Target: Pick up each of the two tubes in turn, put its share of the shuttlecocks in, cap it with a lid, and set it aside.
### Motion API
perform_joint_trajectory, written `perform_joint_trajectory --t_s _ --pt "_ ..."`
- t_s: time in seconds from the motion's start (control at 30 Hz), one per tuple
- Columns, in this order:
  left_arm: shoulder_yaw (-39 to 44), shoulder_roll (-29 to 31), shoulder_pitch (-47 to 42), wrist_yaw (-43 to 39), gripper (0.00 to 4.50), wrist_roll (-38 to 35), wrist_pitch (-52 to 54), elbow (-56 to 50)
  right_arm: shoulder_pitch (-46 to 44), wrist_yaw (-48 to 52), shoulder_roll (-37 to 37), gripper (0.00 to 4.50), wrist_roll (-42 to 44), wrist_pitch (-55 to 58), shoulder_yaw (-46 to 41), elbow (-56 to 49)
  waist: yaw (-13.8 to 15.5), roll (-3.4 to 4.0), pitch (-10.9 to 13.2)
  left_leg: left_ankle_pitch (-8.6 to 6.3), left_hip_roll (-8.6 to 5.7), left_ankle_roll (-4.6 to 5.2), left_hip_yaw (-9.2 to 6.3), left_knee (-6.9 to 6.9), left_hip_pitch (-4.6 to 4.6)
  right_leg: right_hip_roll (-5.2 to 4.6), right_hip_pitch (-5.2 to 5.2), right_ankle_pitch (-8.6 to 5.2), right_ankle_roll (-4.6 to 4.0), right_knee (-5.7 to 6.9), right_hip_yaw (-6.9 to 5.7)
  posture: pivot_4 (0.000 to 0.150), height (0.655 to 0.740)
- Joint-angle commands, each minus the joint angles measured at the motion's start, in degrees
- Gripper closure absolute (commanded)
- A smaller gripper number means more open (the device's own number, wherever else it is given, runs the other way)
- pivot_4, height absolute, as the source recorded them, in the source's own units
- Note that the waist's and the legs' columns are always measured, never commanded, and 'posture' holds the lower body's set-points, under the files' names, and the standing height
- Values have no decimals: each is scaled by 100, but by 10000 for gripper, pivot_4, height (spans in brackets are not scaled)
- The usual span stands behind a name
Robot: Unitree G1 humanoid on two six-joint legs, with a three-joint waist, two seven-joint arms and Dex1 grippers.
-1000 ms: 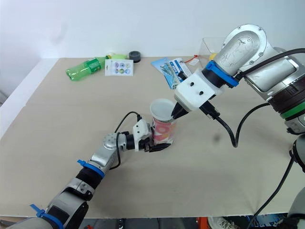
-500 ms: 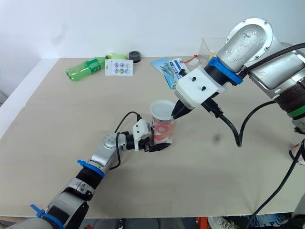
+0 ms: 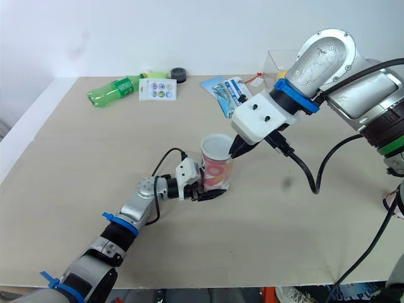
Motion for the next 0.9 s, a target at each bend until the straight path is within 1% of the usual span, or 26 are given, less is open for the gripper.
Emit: perform_joint_trajectory --t_s 0.03,0.6,0.67,0.7,0.73,0.9 --pt "-12 47 110 24 14398 26 115 42 -227 222 -48 44487 21 -68 -21 36 0 0 0 0 0 0 0 0 0 0 0 0 0 0 0 1500 7400" --pt "-8 6 122 46 14398 -7 143 31 -368 222 -53 44487 238 106 230 43 3 0 0 0 -1 0 0 4 0 0 0 0 -1 5 0 1500 7400" --pt "-13 13 143 45 14398 -11 155 13 -376 222 -31 38237 217 85 219 85 3 0 0 0 -1 0 -1 5 0 0 0 0 -1 7 0 1500 7400" --pt "-14 16 151 44 14398 -14 160 7 -359 222 7 36139 197 -1 166 135 1 0 0 0 -1 0 -1 5 0 0 0 0 -1 7 0 1500 7400" --pt "-15 19 159 41 14398 -17 168 -1 -345 222 47 32208 174 -47 112 192 1 0 0 0 -1 0 -1 5 0 0 0 -1 -1 7 0 1500 7400" --pt "-10 25 185 23 14398 -38 215 -32 -366 222 10 32208 280 53 92 181 1 1 0 0 -1 0 -1 6 2 0 0 -2 -4 14 0 1500 7400"
